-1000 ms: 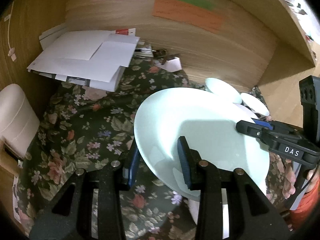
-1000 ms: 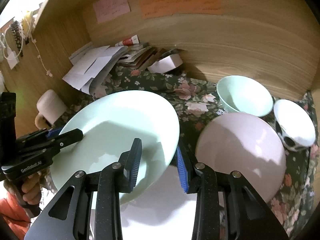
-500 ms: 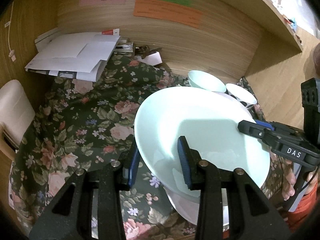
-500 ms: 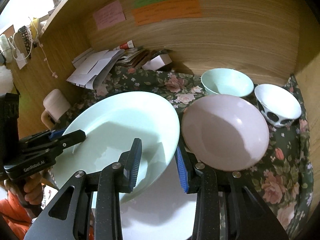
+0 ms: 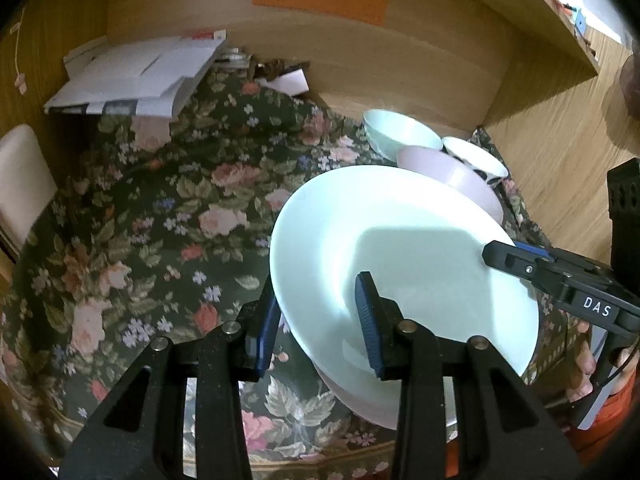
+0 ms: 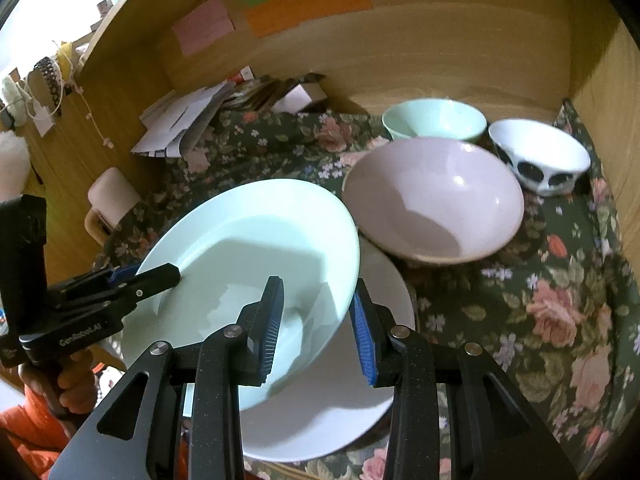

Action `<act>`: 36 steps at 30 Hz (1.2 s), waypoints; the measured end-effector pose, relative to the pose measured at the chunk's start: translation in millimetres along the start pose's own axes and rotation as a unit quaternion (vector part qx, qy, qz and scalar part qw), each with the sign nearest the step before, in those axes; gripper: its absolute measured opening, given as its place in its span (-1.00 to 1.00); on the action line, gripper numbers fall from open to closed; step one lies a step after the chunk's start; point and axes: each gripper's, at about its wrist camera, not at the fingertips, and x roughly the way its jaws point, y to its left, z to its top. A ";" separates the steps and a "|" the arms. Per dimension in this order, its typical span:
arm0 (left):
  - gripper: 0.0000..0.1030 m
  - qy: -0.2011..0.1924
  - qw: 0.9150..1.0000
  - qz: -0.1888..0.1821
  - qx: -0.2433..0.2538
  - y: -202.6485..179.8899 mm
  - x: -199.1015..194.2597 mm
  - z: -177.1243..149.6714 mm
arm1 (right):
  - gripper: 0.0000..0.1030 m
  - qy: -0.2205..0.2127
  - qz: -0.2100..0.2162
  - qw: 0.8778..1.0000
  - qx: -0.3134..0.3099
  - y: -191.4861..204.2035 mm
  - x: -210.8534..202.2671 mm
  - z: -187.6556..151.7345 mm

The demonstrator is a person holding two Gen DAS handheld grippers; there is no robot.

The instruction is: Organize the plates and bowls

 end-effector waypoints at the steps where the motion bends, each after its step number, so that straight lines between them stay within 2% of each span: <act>1: -0.28 0.002 1.000 0.000 -0.001 -0.4 0.7 -1.7 | -0.40 0.002 0.000 1.000 0.002 -0.7 0.1 -2.1; 13: -0.28 0.029 1.000 0.003 -0.007 -3.4 17.1 -14.6 | -0.40 0.025 0.000 0.999 0.020 -10.5 8.4 -16.0; 26: -0.28 0.037 0.999 0.012 0.001 -5.1 29.6 -18.5 | -0.40 0.045 0.002 0.998 0.034 -17.8 16.4 -20.6; 36: -0.28 0.045 0.999 0.004 0.001 -8.2 36.1 -20.3 | -0.38 0.050 0.002 0.998 0.040 -21.4 10.9 -21.9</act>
